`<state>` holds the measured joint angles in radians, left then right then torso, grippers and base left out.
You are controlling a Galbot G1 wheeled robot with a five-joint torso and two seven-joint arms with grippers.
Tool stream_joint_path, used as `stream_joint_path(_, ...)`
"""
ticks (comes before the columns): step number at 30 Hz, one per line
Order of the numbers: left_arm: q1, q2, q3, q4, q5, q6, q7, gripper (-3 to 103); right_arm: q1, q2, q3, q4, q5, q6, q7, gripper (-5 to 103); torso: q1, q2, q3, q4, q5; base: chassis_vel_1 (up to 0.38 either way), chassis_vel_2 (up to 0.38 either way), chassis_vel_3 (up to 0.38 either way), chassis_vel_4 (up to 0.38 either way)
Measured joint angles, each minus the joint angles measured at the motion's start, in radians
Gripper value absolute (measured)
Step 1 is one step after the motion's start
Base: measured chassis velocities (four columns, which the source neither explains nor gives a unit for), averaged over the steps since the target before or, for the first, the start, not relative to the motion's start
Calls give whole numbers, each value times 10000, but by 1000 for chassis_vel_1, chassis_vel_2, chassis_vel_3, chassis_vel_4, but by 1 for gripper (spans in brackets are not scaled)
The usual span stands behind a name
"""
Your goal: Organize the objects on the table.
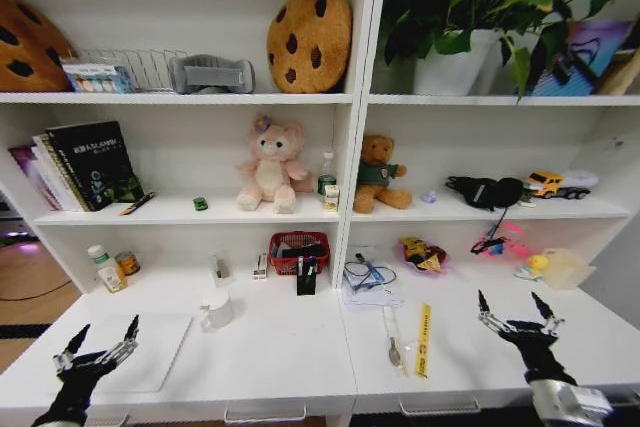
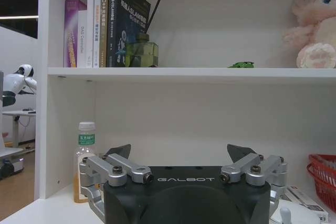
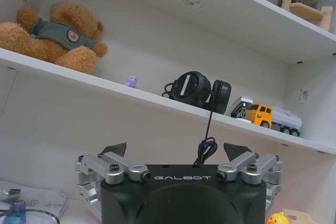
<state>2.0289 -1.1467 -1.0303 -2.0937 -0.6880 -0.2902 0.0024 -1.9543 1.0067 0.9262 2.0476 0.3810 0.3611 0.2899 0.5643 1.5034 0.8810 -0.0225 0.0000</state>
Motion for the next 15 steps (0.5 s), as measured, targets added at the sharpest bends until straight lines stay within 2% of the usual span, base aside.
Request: stream_joint_path(15, 0, 0, 0, 0, 0, 1, 0, 100, -82, -2, -11, -10, 21, 40, -18, 100, 0, 0, 0, 0, 0, 0, 0, 0, 0)
